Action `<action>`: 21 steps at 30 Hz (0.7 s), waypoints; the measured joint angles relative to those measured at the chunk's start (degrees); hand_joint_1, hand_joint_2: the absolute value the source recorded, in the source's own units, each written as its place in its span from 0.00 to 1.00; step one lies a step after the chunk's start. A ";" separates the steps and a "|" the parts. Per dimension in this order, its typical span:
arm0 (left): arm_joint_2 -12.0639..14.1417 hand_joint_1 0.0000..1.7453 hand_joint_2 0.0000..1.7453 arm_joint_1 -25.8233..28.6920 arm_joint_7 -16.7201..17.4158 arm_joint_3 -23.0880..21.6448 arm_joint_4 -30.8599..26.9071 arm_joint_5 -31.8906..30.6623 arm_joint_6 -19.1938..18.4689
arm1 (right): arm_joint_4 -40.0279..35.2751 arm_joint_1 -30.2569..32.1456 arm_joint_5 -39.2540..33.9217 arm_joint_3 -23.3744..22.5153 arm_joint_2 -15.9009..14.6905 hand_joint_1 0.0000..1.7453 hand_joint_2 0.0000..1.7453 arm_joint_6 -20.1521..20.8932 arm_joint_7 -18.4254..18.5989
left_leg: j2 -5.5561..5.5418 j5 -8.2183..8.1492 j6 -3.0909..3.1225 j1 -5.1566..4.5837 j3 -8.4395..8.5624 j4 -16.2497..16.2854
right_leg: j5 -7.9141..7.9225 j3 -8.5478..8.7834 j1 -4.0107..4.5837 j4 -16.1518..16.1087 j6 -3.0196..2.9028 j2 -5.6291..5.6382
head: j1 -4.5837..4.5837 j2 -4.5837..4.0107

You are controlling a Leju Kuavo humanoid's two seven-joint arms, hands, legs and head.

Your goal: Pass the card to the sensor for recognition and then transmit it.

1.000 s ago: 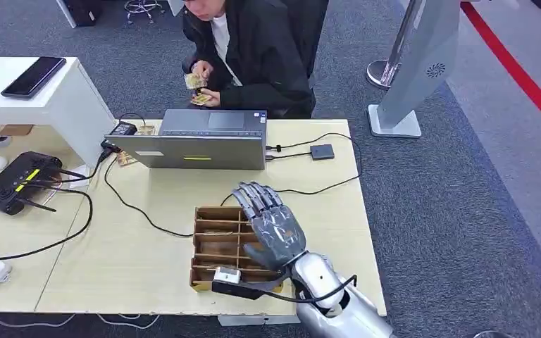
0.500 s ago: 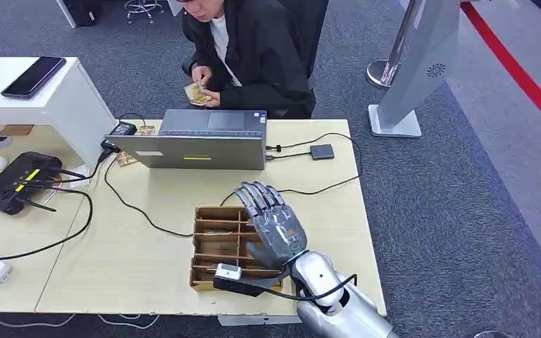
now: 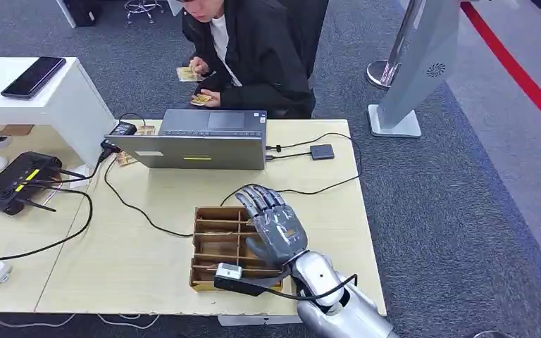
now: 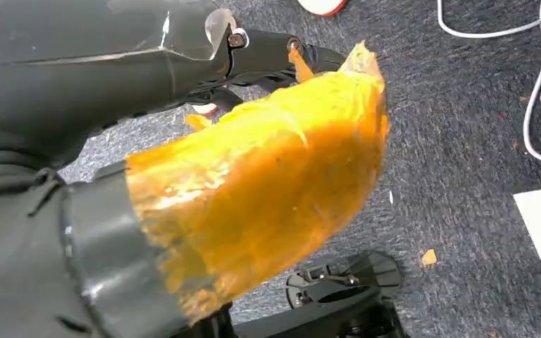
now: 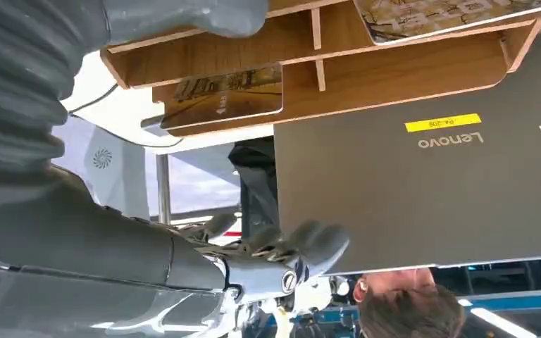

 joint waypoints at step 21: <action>-0.26 0.00 0.00 -0.04 0.02 -0.79 0.00 -0.06 0.00 | 0.07 0.03 0.00 -0.35 0.00 0.50 1.00 0.02 0.00 | 0.00 0.00 0.00 0.00 0.00 0.00 | 0.00 0.00 0.00 0.00 0.00 0.00 | 0.00 0.00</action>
